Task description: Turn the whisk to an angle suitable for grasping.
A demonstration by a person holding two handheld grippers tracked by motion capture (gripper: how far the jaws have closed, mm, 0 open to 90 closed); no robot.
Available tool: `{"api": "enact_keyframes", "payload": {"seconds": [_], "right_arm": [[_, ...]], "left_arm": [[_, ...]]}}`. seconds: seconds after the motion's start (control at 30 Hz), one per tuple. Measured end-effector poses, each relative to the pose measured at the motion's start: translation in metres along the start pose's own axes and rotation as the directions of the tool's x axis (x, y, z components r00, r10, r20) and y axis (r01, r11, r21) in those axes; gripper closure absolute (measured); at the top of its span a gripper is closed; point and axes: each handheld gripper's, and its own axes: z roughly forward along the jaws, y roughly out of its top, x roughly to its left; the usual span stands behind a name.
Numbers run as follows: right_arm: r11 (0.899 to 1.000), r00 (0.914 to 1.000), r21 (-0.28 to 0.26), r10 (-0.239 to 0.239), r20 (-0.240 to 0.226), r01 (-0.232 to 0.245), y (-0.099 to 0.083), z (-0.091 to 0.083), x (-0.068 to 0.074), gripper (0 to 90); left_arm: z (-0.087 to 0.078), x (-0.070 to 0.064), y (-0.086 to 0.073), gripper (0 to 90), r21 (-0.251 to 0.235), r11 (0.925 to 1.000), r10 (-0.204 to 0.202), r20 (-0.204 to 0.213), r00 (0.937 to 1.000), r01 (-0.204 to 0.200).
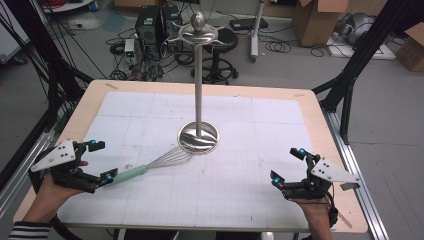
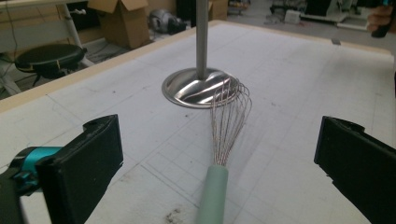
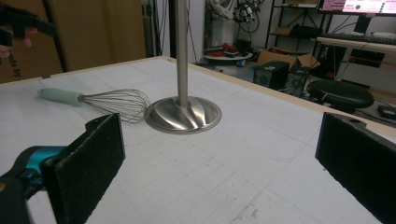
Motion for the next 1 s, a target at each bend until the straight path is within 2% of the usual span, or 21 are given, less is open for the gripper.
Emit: {"api": "enact_keyframes", "payload": {"seconds": [0.03,0.07,0.1,0.17,0.2,0.27,0.33,0.37,0.4,0.43,0.47,0.53,0.6,0.63,0.67,0.7,0.73,0.77,0.83,0.9,1.0], "right_arm": [[1.000,1.0000,0.000,-0.003,0.000,0.003,0.001,0.000,0.000,0.1],[1.000,1.0000,0.000,-0.003,0.000,0.003,0.001,0.000,0.000,0.1],[1.000,1.0000,-0.001,-0.007,0.007,0.007,0.001,-0.001,0.000,0.1],[1.000,1.0000,0.002,-0.004,0.003,0.004,0.002,-0.001,0.000,0.1],[1.000,1.0000,0.001,-0.006,0.003,0.006,0.002,-0.001,0.000,0.1],[1.000,1.0000,0.004,-0.002,0.000,0.002,0.002,-0.001,0.000,0.1],[1.000,1.0000,0.004,-0.005,0.002,0.005,0.002,-0.001,0.001,0.1],[1.000,1.0000,0.003,-0.006,-0.001,0.006,0.002,-0.001,0.001,0.1],[1.000,1.0000,0.004,-0.006,-0.001,0.006,0.003,-0.001,0.001,0.1],[1.000,1.0000,0.006,-0.004,-0.004,0.004,0.003,-0.001,0.002,0.1],[1.000,1.0000,0.005,-0.007,-0.003,0.007,0.003,0.000,0.002,0.1],[1.000,1.0000,0.006,-0.005,-0.003,0.005,0.003,0.000,0.002,0.1],[1.000,1.0000,0.006,-0.006,-0.006,0.006,0.003,0.000,0.002,0.1],[1.000,1.0000,0.006,-0.006,-0.006,0.006,0.003,0.000,0.002,0.1],[1.000,0.9999,0.010,-0.001,-0.012,0.001,0.003,0.001,0.003,0.1],[1.000,0.9999,0.009,-0.006,-0.012,0.007,0.003,0.001,0.002,0.1],[1.000,0.9999,0.009,-0.006,-0.012,0.007,0.003,0.001,0.002,0.1],[1.000,0.9999,0.009,-0.005,-0.014,0.005,0.003,0.002,0.003,0.1],[1.000,0.9998,0.010,-0.006,-0.017,0.006,0.003,0.002,0.003,0.1],[1.000,0.9998,0.010,-0.007,-0.019,0.007,0.003,0.002,0.003,0.1],[1.000,0.9998,0.006,-0.007,-0.019,0.008,0.003,0.002,0.003,0.1]], "left_arm": [[0.002,0.002,0.007,1.7,0.030,0.9995,0.005,-0.005,1.0000,-0.005],[0.002,0.002,0.007,1.7,0.030,0.9995,0.005,-0.005,1.0000,-0.005],[0.005,0.005,0.016,1.7,0.065,0.9978,0.013,0.012,0.9998,-0.014],[0.008,0.006,0.023,1.7,0.110,0.9931,0.038,0.028,0.9989,-0.041],[0.008,0.006,0.023,1.7,0.110,0.9931,0.038,0.028,0.9989,-0.041],[0.015,0.007,0.031,1.7,0.178,0.9804,0.075,0.053,0.9958,-0.083],[0.020,0.006,0.036,1.7,0.215,0.9712,0.089,0.069,0.9936,-0.102],[0.023,0.006,0.037,1.7,0.229,0.9678,0.090,0.076,0.9931,-0.105],[0.023,0.006,0.037,1.7,0.229,0.9678,0.090,0.076,0.9931,-0.105],[0.030,0.006,0.039,1.7,0.265,0.9572,0.096,0.093,0.9910,-0.118],[0.033,0.005,0.039,1.7,0.284,0.9506,0.104,0.095,0.9901,-0.127],[0.039,0.005,0.040,1.7,0.326,0.9344,0.125,0.080,0.9890,-0.144],[0.044,0.006,0.041,1.7,0.346,0.9254,0.129,0.096,0.9870,-0.154],[0.044,0.006,0.041,1.7,0.346,0.9254,0.129,0.096,0.9870,-0.154],[0.048,0.007,0.042,1.7,0.371,0.9140,0.131,0.116,0.9846,-0.165],[0.050,0.007,0.042,1.7,0.382,0.9088,0.132,0.120,0.9840,-0.168],[0.050,0.007,0.042,1.7,0.382,0.9088,0.132,0.120,0.9840,-0.168],[0.054,0.008,0.040,1.7,0.404,0.8976,0.130,0.136,0.9821,-0.175],[0.057,0.010,0.038,1.7,0.425,0.8865,0.130,0.153,0.9797,-0.184],[0.061,0.010,0.036,2.3,0.437,0.8786,0.132,0.167,0.9771,-0.193],[0.067,0.008,0.034,2.3,0.442,0.8720,0.137,0.193,0.9717,-0.210]]}}
